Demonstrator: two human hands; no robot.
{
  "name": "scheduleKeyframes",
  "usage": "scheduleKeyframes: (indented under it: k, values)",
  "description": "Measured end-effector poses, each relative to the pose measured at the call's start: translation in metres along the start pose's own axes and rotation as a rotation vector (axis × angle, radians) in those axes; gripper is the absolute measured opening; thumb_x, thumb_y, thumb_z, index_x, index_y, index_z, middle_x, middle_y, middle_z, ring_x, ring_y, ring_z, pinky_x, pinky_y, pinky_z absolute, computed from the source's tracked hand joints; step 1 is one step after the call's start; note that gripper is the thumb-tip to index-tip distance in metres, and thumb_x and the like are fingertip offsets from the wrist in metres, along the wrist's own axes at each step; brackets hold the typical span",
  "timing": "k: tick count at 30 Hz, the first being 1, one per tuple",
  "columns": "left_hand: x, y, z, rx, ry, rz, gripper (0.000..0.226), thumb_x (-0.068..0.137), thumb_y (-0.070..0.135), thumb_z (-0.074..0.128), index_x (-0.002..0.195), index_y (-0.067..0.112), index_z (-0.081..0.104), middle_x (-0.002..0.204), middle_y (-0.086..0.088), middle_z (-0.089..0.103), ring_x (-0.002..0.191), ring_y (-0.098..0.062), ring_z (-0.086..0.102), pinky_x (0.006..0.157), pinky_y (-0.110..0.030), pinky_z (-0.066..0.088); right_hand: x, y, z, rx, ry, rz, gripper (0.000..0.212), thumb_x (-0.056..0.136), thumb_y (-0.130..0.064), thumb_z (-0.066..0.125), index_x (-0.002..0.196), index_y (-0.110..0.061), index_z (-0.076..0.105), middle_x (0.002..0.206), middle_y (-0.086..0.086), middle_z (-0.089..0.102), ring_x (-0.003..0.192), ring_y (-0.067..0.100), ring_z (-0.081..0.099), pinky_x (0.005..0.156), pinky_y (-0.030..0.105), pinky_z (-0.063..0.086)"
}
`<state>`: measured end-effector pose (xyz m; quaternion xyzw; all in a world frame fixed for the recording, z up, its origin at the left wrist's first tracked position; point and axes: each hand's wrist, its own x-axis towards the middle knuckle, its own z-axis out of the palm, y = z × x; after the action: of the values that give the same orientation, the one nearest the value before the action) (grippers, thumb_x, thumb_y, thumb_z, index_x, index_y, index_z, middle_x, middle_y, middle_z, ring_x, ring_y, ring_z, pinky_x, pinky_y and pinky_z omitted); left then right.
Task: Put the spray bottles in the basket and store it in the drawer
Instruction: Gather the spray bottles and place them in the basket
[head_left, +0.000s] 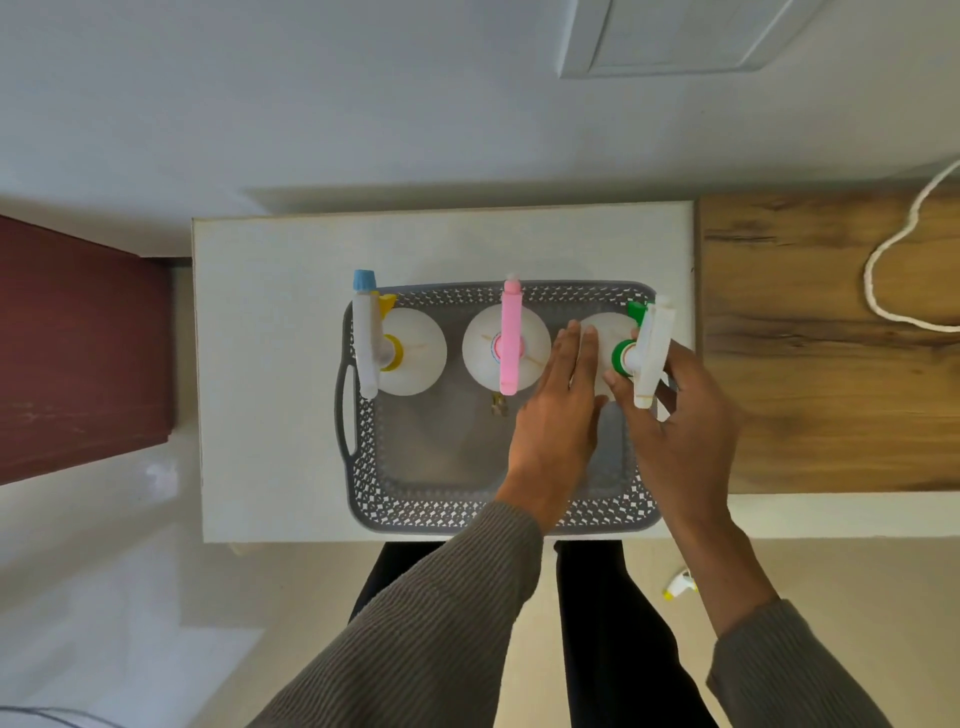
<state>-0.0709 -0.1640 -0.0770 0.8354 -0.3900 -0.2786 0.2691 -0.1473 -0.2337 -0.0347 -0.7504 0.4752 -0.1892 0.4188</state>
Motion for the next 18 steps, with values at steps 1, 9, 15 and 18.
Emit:
scheduleKeyframes:
  k: [1,9,15,18]
  values:
    - [-0.001,0.001,-0.001,0.006,0.009,-0.004,0.069,0.092,0.010,0.062,0.151,0.005,0.025,0.160,-0.011,0.023,0.147,-0.025,0.024,0.094,-0.047,0.051,0.000,-0.001,-0.001,0.009,-0.012,-0.005,0.044,0.085,-0.023,0.074,0.123,-0.030,0.053,0.116,-0.019,0.056,0.103,-0.028,0.049,0.083,0.002,0.046]
    - [-0.056,0.028,-0.009,-0.001,0.126,-0.023,0.065,0.093,0.014,0.063,0.150,0.007,0.031,0.157,-0.006,0.032,0.144,-0.011,0.030,0.104,-0.016,0.034,-0.016,0.012,-0.046,0.119,-0.096,0.109,0.066,0.080,-0.025,0.079,0.139,-0.017,0.050,0.138,-0.005,0.057,0.125,0.006,0.054,0.100,0.029,0.051]
    - [-0.135,0.060,0.007,0.096,0.201,0.204,0.045,0.092,0.011,0.061,0.135,0.002,0.053,0.141,-0.009,0.052,0.137,-0.019,0.044,0.112,-0.029,0.037,-0.066,0.041,-0.120,0.056,-0.069,0.146,0.050,0.087,-0.025,0.073,0.133,-0.028,0.053,0.126,-0.020,0.056,0.109,-0.001,0.057,0.091,0.011,0.046]
    - [-0.158,0.084,0.028,0.084,0.139,0.370,0.042,0.090,0.010,0.061,0.132,0.004,0.056,0.140,-0.008,0.054,0.137,-0.022,0.044,0.114,-0.030,0.034,-0.102,0.067,-0.154,0.032,-0.047,0.218,0.041,0.092,-0.029,0.066,0.130,-0.034,0.052,0.126,-0.035,0.048,0.112,-0.007,0.054,0.096,0.013,0.045]
